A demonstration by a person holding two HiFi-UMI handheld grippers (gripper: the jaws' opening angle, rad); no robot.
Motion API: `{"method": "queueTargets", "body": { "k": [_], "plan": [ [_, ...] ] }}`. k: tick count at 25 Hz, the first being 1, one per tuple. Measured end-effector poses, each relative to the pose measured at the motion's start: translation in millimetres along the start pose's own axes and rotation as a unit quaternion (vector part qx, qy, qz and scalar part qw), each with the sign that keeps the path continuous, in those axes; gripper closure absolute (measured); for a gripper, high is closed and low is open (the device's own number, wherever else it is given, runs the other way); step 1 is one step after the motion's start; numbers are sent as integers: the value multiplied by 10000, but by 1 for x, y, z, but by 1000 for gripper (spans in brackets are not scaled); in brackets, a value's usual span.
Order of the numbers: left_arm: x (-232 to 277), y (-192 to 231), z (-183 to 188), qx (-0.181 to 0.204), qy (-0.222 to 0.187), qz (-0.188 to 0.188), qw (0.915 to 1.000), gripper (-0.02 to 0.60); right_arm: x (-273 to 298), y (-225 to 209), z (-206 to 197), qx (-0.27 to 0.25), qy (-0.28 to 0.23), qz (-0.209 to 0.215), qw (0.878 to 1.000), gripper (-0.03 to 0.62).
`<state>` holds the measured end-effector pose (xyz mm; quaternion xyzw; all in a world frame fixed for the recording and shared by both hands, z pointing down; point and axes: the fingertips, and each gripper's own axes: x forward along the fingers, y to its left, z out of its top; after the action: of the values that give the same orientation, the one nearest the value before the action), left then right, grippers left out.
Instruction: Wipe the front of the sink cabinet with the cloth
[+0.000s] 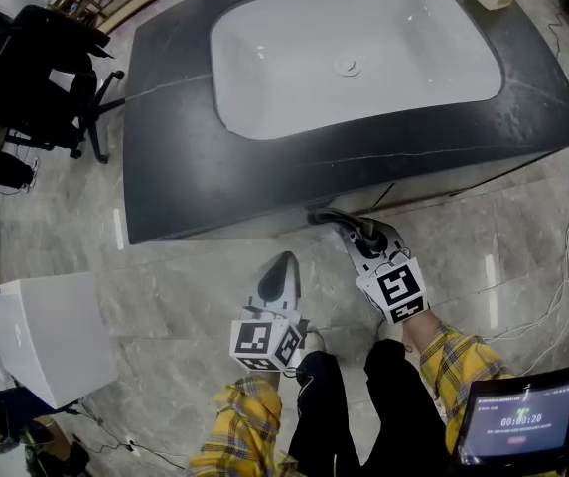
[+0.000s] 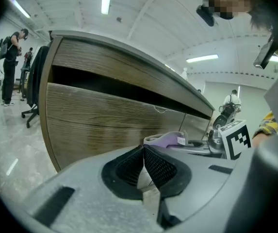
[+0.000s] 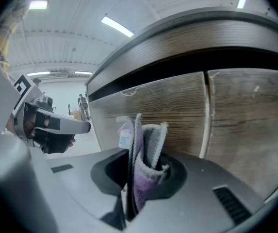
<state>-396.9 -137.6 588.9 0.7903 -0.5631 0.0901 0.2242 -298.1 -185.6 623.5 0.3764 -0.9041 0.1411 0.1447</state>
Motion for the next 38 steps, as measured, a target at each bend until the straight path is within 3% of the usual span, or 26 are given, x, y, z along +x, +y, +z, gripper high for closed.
{"method": "queueTargets", "body": {
  "k": [12,19,28,38],
  "plan": [
    [51,-86,-5,127,81,-194,9997,575,-56,-85,-13,356,-79,-364,9987,551],
    [69,-121,-7,107,41,-321,9994,575,-80,-109,-15,495,-133,-505,9974,551],
    [50,-107,-4,-28,-44,-246,9997,575,-74,-53,-13,308,-41,35,9995,551],
    [-17,1,-4,-148,-85,190,9997,575,-10,56,-12,324,107,502,9982,551]
  ]
}}
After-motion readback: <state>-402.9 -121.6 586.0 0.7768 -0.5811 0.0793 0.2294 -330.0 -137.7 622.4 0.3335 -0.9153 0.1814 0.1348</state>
